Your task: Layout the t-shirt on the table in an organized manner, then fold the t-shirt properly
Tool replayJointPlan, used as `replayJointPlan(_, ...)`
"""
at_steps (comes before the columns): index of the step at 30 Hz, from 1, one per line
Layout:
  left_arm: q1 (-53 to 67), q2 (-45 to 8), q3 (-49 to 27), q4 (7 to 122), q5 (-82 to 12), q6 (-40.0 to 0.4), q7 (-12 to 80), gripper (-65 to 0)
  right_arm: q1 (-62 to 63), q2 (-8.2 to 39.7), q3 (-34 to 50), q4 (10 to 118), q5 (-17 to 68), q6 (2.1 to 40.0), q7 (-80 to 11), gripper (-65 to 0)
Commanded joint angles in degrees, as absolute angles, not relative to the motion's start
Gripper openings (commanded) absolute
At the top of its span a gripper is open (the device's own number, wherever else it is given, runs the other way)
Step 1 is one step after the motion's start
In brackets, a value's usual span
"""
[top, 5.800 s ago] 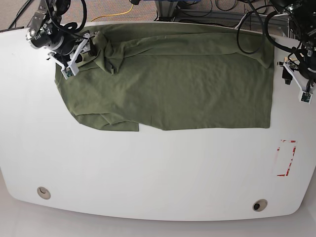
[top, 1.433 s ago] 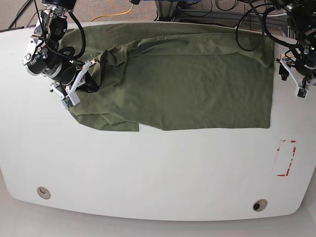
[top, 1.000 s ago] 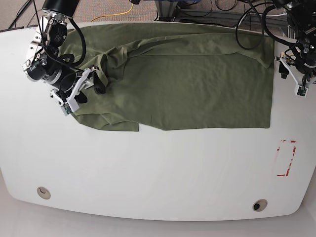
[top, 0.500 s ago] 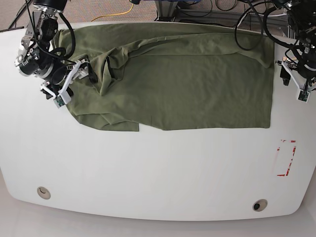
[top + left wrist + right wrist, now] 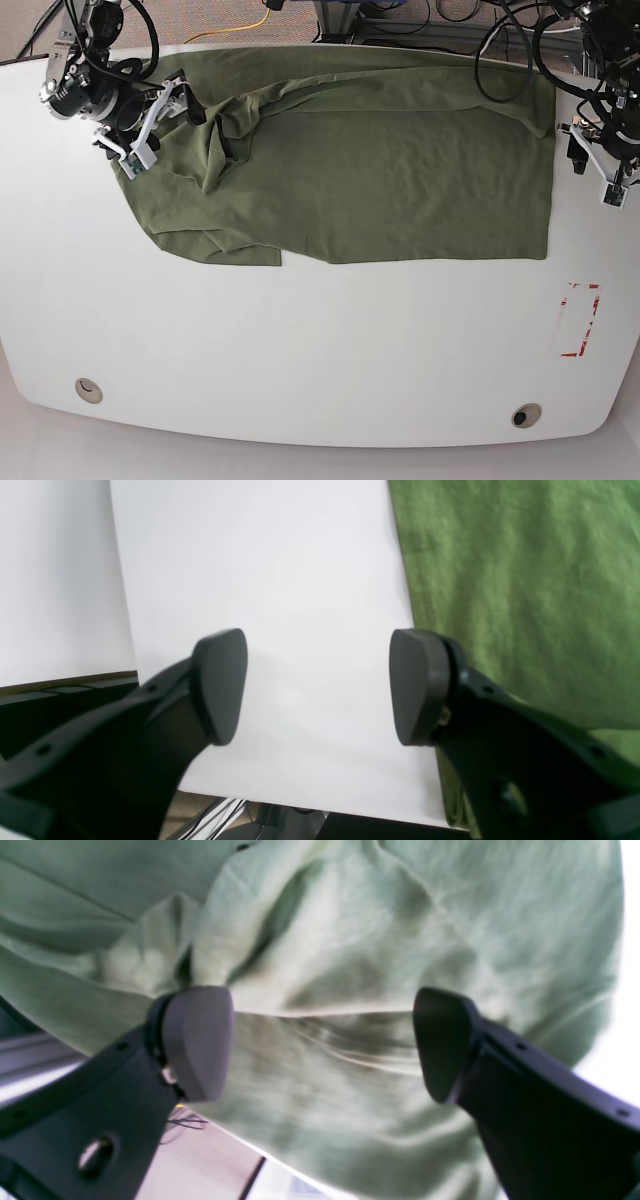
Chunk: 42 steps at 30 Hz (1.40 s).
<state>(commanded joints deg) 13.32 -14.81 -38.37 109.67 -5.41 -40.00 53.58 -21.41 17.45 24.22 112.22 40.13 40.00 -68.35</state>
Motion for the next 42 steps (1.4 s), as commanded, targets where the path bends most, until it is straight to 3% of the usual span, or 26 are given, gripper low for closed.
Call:
replayJointPlan(8,13.4,-14.8,-38.4,109.6,-5.3,-40.0,53.6,-24.7,-21.7,17.0,17.8,112.3,40.1,40.0,-68.4,-12.4)
replayJointPlan(22,13.6,-14.8,-38.7,109.6,-5.3,-40.0,53.6,-24.7,-20.7,14.2,17.4,112.1,39.6,40.0,-68.0,-13.2)
replayJointPlan(26,13.6,-14.8,-38.8,109.6,-5.3,-40.0,53.6,-24.7,-19.7,14.2,17.4,111.9,39.6,40.0,-68.0,-22.2)
replayJointPlan(32,14.5,-14.8,-38.6,109.6,-5.4,-40.0,53.6,-24.7,-18.9,14.2,17.2,110.3,39.6,40.0,-65.5,-45.7)
replayJointPlan(35,14.6,-14.8,-38.7,109.6,-5.4,-40.0,53.6,-24.7,-18.7,14.2,17.2,108.0,39.6,40.0,-64.4,-53.6)
replayJointPlan(42,14.7,-14.8,-38.8,109.6,-5.4,-40.0,53.6,-24.7,-17.8,14.2,17.2,107.5,40.0,40.0,-64.2,-59.8)
